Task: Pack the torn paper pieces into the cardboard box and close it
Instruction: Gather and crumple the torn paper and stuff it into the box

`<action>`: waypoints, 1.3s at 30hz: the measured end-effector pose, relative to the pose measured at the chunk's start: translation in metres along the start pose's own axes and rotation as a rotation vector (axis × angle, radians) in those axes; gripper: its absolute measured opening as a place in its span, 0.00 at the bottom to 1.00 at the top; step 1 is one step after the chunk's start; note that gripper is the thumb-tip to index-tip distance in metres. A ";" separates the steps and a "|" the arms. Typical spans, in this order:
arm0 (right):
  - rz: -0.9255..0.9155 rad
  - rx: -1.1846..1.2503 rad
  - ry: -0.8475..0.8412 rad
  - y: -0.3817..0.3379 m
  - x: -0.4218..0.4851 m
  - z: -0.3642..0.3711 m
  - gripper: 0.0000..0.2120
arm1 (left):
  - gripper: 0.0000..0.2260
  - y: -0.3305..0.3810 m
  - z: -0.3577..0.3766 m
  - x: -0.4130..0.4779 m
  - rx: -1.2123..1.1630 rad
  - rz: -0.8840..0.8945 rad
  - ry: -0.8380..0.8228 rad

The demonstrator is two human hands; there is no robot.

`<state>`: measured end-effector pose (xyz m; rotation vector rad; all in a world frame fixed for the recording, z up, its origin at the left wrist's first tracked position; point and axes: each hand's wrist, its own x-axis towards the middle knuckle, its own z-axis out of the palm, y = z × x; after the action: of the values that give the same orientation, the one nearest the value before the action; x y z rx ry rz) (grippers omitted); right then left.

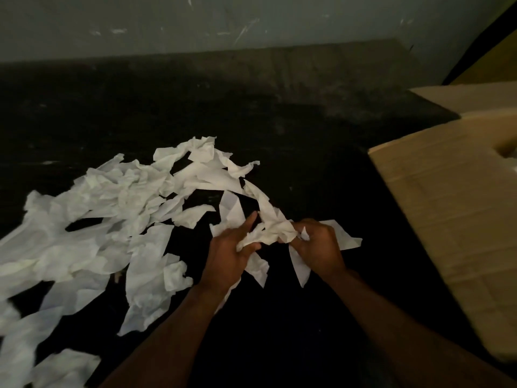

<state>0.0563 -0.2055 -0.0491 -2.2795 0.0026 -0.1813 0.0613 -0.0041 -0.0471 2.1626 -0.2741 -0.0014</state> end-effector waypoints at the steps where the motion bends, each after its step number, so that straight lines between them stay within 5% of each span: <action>1: 0.045 0.054 0.008 -0.004 -0.002 -0.002 0.08 | 0.29 0.006 -0.003 -0.002 -0.063 -0.034 0.028; 6: 0.246 0.298 0.052 -0.042 0.000 -0.029 0.16 | 0.30 0.042 -0.036 -0.004 -0.183 -0.074 0.125; 12: 0.160 0.387 0.151 -0.108 0.014 -0.086 0.12 | 0.23 0.111 -0.089 0.014 -0.324 0.016 0.142; 18: 0.140 0.420 0.134 -0.154 0.030 -0.160 0.31 | 0.23 0.185 -0.112 0.029 -0.415 0.104 0.149; 22: 0.028 0.452 0.303 -0.165 0.018 -0.216 0.30 | 0.24 0.240 -0.102 0.039 -0.393 0.195 0.177; 27: -0.007 0.410 0.430 -0.136 -0.003 -0.311 0.12 | 0.16 0.324 -0.046 0.044 -0.392 0.276 0.150; 33: 0.118 0.254 0.512 -0.029 -0.037 -0.420 0.15 | 0.10 0.412 0.089 0.048 -0.415 0.261 0.120; 39: 0.206 0.174 0.539 0.073 -0.064 -0.482 0.22 | 0.20 0.451 0.224 0.046 -0.437 0.175 -0.023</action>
<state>-0.0667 -0.6126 0.1989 -1.9795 0.4800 -0.6534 -0.0058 -0.4421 0.1966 1.7013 -0.4328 0.0122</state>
